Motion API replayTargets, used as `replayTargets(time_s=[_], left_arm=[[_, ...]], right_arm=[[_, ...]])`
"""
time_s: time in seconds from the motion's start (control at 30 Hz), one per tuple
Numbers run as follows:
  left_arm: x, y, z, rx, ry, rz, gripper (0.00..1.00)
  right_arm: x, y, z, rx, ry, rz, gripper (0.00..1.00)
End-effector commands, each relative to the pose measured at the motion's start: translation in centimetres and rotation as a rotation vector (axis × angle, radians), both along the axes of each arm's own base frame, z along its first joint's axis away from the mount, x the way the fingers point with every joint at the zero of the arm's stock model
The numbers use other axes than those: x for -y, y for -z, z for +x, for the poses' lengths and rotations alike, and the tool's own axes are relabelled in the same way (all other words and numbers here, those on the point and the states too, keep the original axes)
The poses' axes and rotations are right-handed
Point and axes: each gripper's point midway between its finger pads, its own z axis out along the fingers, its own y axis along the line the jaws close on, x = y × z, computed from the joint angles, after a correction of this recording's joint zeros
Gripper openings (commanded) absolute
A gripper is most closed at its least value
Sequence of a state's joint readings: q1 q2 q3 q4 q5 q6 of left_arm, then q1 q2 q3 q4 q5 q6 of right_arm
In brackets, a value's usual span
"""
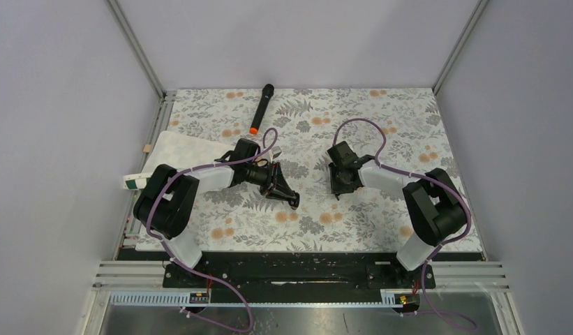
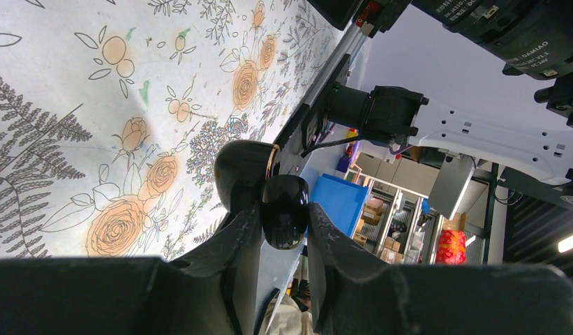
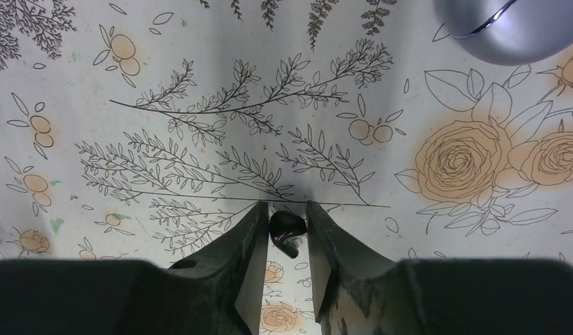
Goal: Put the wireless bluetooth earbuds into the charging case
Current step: Pick up the right earbud from the center of the board.
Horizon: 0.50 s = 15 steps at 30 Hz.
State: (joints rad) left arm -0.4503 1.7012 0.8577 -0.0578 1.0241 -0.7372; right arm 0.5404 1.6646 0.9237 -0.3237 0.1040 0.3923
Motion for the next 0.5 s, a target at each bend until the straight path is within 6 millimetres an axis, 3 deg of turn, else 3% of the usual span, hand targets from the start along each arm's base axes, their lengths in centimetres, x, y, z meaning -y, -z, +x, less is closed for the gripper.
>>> replayTargets(time_s=[0.0,0.23,0.47], left_arm=[[0.34,-1.62,0.84,0.067,0.011,-0.042,0.0],[0.35,-1.57,0.77,0.066,0.012,-0.041,0.0],[0.43,-1.7,0.87,0.068,0.012,-0.042,0.0]], right_arm=[[0.52,0.04,-0.67,-0.013,0.001,-0.005,0.32],[0.8,-0.01,-1.09,-0.02,-0.003,-0.01,0.4],[0.86,0.02,-1.59,-0.028,-0.006,-0.004,0.32]])
